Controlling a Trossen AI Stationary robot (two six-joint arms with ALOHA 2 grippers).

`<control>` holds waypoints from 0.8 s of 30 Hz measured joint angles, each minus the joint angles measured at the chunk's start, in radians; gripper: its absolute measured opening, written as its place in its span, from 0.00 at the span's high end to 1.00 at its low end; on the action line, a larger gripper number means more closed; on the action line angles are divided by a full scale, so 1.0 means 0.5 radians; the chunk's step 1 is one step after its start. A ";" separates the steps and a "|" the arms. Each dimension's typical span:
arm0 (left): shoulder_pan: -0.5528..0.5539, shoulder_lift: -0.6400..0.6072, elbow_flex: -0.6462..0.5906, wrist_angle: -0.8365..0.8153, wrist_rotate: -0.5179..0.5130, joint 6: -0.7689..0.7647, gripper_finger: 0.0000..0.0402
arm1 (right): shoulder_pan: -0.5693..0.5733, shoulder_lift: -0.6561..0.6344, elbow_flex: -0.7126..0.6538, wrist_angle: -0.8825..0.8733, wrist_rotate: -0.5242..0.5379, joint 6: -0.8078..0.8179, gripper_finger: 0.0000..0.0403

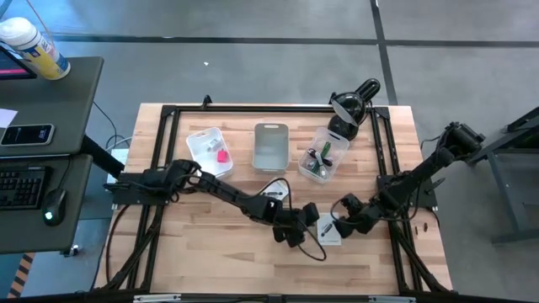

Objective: Pick and place items into bin
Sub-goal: Put the bottom white card reader box into the gray bin

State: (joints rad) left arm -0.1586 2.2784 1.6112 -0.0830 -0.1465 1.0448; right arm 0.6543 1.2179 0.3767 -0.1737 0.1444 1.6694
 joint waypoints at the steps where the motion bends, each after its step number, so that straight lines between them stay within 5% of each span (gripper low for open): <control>1: 0.002 0.000 -0.001 0.008 -0.009 0.000 0.60 | -0.009 0.000 0.000 0.002 0.003 -0.005 0.65; 24: -0.040 0.101 0.000 0.135 -0.135 0.088 0.60 | -0.065 0.001 0.000 0.030 -0.079 -0.014 0.65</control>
State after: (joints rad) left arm -0.1787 2.3291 1.6112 -0.0155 -0.2138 1.0887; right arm 0.6216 1.2182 0.3767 -0.1587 0.1051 1.6624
